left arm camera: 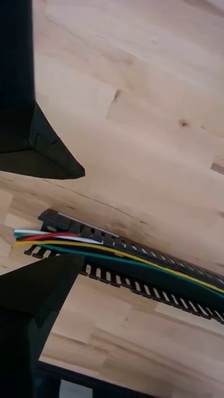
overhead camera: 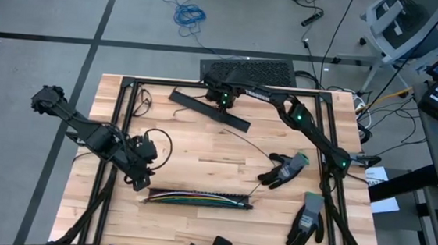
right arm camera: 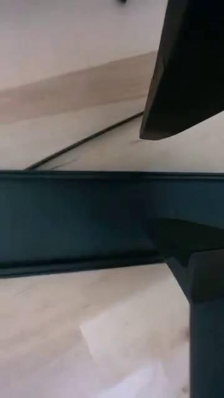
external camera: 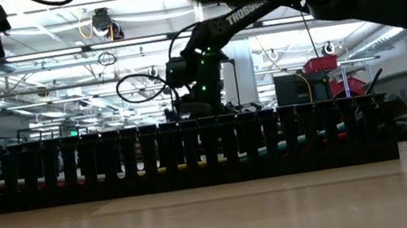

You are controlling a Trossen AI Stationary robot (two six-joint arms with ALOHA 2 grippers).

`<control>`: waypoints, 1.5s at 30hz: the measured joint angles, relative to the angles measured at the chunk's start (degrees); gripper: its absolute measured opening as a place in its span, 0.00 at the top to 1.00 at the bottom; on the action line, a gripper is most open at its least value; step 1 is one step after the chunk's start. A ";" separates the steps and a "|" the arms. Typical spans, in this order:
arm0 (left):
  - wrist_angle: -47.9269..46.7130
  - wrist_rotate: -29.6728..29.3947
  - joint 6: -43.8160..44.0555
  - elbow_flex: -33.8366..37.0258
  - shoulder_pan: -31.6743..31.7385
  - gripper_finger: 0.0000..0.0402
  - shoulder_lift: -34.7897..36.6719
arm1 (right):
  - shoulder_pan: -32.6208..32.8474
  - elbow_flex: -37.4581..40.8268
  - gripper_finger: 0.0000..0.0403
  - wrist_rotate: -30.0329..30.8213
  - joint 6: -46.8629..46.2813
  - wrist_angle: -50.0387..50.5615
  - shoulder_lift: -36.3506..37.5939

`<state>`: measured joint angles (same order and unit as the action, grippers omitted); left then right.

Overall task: Ziptie cables
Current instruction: Close the black cable duct

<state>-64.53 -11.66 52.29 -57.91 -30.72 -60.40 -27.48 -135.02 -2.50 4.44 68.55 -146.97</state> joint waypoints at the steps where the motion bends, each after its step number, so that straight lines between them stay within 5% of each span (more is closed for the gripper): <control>1: -0.02 0.06 -0.04 0.02 0.00 0.50 -0.08 | 0.09 0.00 0.49 0.64 0.08 -0.09 -0.19; 11: 0.02 0.46 -0.04 0.02 0.00 0.50 -0.35 | 1.07 1.05 0.73 8.49 6.91 0.35 -1.07; 23: 0.13 1.00 -0.07 0.02 0.00 0.50 -0.33 | 0.80 1.39 0.83 10.72 5.39 9.42 -0.42; 29: 0.13 1.03 -0.07 0.02 0.00 0.50 -0.33 | 1.38 1.54 0.98 9.55 5.80 11.82 2.06; 38: -0.02 3.01 -0.12 0.02 0.00 0.50 -0.33 | 4.51 0.20 1.00 7.91 5.46 17.15 4.81; 45: -0.48 5.66 -0.11 0.02 -0.02 0.50 -0.33 | 3.88 0.02 0.98 7.81 8.35 19.34 15.30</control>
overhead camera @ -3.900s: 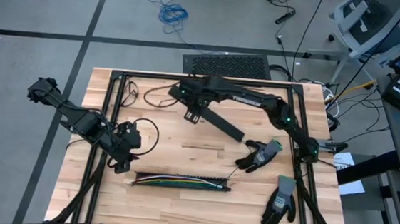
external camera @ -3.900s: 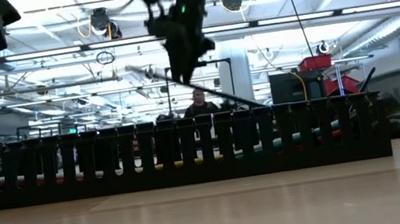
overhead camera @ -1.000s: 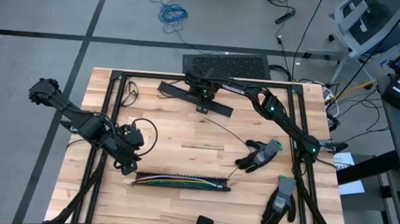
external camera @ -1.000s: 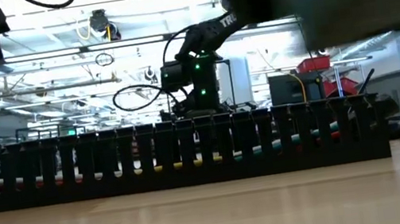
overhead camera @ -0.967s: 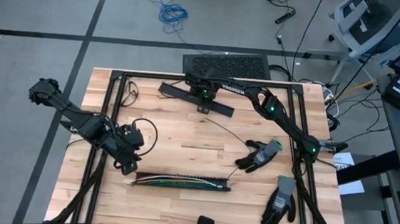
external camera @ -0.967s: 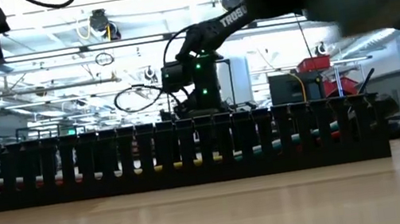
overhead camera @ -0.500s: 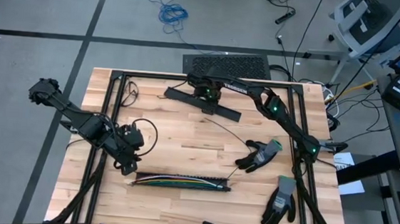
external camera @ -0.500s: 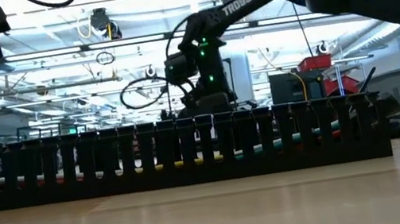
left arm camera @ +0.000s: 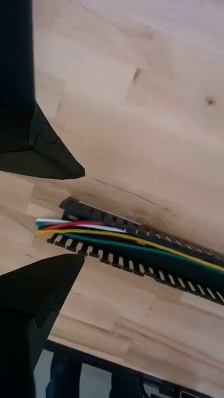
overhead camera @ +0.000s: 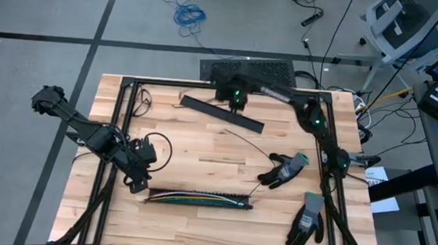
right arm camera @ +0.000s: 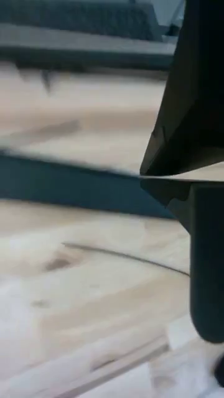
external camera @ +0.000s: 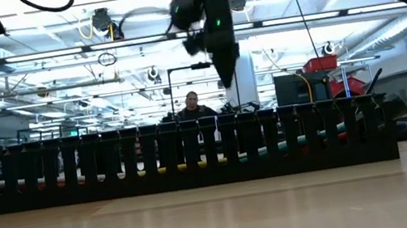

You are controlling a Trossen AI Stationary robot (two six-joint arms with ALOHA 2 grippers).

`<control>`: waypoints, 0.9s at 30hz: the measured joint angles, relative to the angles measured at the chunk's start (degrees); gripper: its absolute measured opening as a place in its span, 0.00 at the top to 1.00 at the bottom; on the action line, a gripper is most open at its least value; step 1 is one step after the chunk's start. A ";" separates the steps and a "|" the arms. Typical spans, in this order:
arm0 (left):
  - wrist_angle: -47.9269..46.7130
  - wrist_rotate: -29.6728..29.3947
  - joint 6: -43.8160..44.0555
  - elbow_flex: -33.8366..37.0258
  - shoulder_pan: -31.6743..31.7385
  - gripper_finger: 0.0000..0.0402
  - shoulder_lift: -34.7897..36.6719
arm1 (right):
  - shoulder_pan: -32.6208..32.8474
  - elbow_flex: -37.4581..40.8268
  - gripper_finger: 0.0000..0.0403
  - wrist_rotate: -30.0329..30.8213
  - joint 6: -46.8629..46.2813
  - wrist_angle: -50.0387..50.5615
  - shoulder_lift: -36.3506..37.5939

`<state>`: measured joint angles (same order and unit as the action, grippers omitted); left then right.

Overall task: Ziptie cables
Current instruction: Close the black cable duct

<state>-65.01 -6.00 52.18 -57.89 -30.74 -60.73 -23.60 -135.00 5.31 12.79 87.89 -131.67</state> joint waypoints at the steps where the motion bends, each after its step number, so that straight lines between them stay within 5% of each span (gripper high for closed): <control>1: 0.00 -0.02 -0.02 0.00 -0.02 0.50 0.00 | -0.83 -0.06 0.97 -0.47 -0.08 -1.02 1.28; 5: -0.05 -0.07 -0.49 0.00 -0.04 0.50 0.00 | -5.35 -0.04 0.88 -9.47 -2.40 -3.66 3.70; 11: -0.42 -0.13 -0.15 0.00 -0.03 0.50 0.00 | -8.29 3.88 0.68 -12.76 -3.47 -5.00 3.04; 18: -0.40 -0.24 0.07 0.00 -0.04 0.50 0.00 | -6.75 26.52 0.55 -12.49 -0.96 -7.30 4.72; 27: 0.29 -2.19 3.06 0.00 -0.04 0.50 0.00 | -7.84 51.25 0.55 -7.97 -6.81 -38.58 22.47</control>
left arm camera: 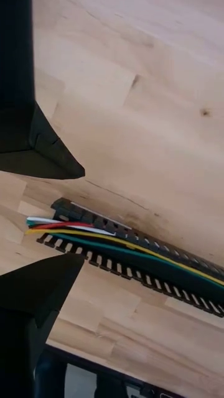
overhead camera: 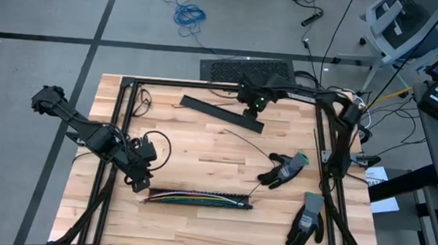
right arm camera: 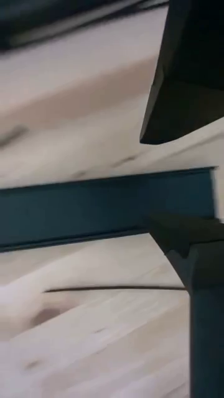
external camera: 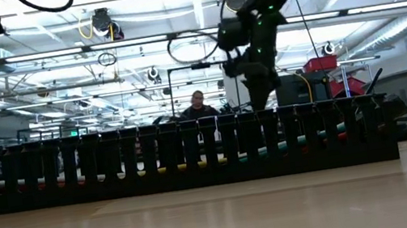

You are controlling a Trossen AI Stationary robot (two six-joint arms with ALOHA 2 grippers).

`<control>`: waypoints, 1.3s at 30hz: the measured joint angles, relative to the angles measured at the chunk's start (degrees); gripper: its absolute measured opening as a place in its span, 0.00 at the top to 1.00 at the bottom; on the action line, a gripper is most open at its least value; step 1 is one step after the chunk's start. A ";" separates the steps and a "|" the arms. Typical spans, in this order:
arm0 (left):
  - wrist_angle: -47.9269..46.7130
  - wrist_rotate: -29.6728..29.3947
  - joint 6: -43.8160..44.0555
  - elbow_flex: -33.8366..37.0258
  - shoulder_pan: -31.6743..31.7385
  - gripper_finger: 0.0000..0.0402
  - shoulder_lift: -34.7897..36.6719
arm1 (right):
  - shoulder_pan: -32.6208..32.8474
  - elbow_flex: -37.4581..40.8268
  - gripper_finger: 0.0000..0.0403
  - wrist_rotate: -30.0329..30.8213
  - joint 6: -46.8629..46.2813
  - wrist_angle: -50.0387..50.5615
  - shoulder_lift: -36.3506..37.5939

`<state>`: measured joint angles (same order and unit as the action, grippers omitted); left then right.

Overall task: Ziptie cables
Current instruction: Close the black cable duct

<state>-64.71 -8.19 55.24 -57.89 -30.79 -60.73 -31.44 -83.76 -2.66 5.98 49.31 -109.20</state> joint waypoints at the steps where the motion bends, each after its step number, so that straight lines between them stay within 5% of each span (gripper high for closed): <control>1: -0.05 -0.02 0.00 0.00 0.04 0.50 0.00 | 0.00 1.44 0.55 -0.04 -0.46 -1.95 0.77; 19: -0.06 -0.73 5.97 0.00 0.09 0.50 0.00 | 0.41 6.58 0.58 2.01 -10.71 -10.07 -6.73; 24: 0.59 -0.78 6.03 0.00 0.07 0.50 0.00 | 0.34 6.48 0.68 1.28 -11.68 -9.42 -8.22; 29: 1.54 -0.77 6.50 0.00 0.07 0.50 0.00 | 0.66 6.46 0.95 2.21 -9.60 -7.28 -8.27; 39: 4.20 -0.36 6.76 0.00 0.07 0.50 0.00 | 3.74 7.43 1.00 -0.86 -9.89 1.12 -3.23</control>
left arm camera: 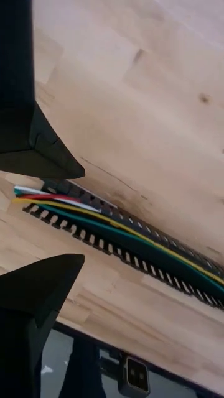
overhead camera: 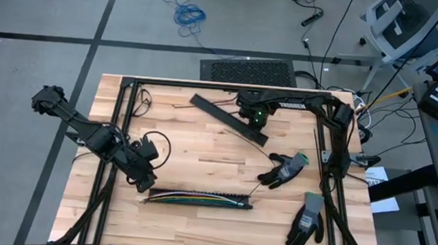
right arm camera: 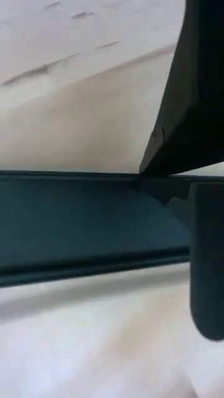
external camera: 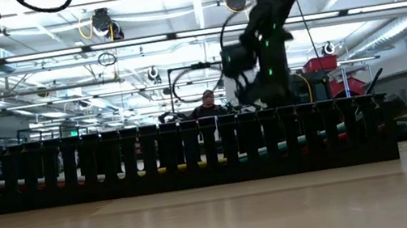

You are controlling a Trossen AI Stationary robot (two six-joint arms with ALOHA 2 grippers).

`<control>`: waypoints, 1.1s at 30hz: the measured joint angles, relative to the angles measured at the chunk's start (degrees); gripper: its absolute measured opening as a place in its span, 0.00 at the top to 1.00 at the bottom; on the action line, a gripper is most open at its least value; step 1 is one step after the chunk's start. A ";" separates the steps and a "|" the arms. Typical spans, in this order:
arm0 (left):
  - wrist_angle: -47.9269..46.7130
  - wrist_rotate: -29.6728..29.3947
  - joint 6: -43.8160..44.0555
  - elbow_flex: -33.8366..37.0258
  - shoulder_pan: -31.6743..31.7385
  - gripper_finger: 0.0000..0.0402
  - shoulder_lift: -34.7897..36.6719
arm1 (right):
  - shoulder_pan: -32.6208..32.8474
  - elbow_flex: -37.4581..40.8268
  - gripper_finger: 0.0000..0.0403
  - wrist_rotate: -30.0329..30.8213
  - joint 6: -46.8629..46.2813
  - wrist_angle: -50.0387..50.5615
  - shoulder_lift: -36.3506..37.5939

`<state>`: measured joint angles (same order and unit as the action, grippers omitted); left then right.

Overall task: Ziptie cables
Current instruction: Close the black cable duct

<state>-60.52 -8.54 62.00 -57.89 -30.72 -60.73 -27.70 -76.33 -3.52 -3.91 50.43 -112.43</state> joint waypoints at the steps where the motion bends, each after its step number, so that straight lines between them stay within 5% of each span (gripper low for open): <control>1: 0.62 -0.25 -1.02 0.00 0.00 0.50 0.00 | 0.50 0.00 1.00 -0.51 -0.50 0.17 1.28; 7: 3.03 -7.91 -10.61 0.00 0.24 0.50 0.00 | 4.87 -0.29 1.00 -1.43 -5.86 1.61 9.41; 18: 6.17 -25.12 -31.98 0.00 4.69 0.50 0.00 | 20.75 -0.49 1.00 -2.67 -29.34 5.16 23.90; 24: 12.12 -24.82 -42.14 0.00 7.49 0.50 0.00 | 28.12 -0.55 1.00 -1.76 -40.57 2.84 26.41; 27: 14.60 -20.18 -46.63 0.00 9.10 0.50 -0.52 | 29.87 -0.55 1.00 0.29 -41.36 2.91 26.41; 33: 16.21 -9.14 -40.51 4.34 10.09 0.50 -4.57 | 29.56 -0.55 1.00 1.06 -37.34 1.18 26.72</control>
<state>-44.31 -17.69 21.50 -53.55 -20.63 -65.30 1.86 -76.88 -2.46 -41.25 51.61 -85.70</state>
